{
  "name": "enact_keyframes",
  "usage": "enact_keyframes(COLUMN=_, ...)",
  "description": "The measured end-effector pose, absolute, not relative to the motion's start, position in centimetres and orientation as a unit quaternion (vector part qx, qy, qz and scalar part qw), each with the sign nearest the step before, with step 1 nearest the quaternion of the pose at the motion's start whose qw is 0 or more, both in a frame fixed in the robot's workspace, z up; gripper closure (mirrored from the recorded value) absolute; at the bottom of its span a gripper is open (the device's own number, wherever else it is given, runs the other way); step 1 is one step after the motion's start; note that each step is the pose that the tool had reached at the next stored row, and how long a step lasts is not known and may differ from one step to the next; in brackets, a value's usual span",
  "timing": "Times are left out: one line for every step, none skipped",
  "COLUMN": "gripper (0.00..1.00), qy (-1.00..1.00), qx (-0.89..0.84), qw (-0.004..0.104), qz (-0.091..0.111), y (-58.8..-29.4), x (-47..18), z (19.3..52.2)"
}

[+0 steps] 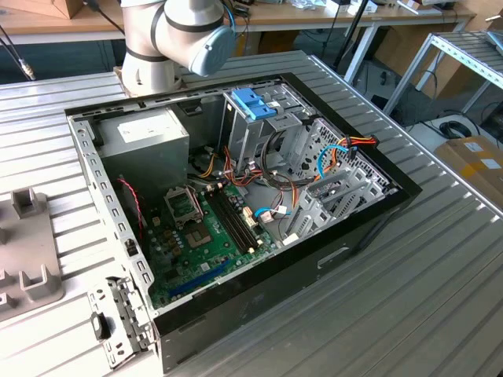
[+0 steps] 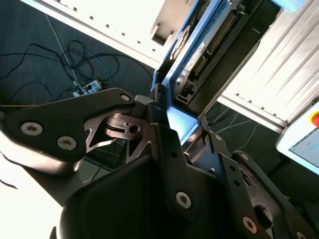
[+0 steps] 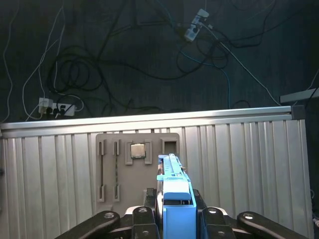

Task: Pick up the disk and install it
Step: 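Pick up the disk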

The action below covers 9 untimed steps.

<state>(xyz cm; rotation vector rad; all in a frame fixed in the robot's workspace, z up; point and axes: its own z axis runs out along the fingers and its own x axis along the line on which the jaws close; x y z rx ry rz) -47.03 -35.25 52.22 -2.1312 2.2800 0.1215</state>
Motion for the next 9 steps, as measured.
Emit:
enact_keyframes(gripper=0.63, qy=0.730, qx=-0.682, qw=0.009, qz=0.039, y=-35.34, x=-47.03, z=52.21)
enact_keyframes(gripper=0.63, qy=0.730, qx=-0.682, qw=0.009, qz=0.039, y=-35.40, x=-47.03, z=52.21)
enact_keyframes(gripper=0.63, qy=0.730, qx=-0.682, qw=0.009, qz=0.039, y=-35.48, x=-47.03, z=52.22)
enact_keyframes(gripper=0.63, qy=0.730, qx=-0.682, qw=0.009, qz=0.039, y=-35.54, x=-47.03, z=52.21)
enact_keyframes(gripper=0.63, qy=0.730, qx=-0.682, qw=0.009, qz=0.039, y=-35.60, x=-47.03, z=52.21)
enact_keyframes(gripper=0.63, qy=0.730, qx=-0.682, qw=0.009, qz=0.039, y=-35.66, x=-47.03, z=52.21)
enact_keyframes(gripper=0.63, qy=0.730, qx=-0.682, qw=0.009, qz=0.039, y=-35.72, x=-47.03, z=52.21)
enact_keyframes(gripper=0.63, qy=0.730, qx=-0.682, qw=0.009, qz=0.039, y=-35.77, x=-47.03, z=52.21)
enact_keyframes(gripper=0.63, qy=0.730, qx=-0.682, qw=0.009, qz=0.039, y=-35.83, x=-47.03, z=52.22)
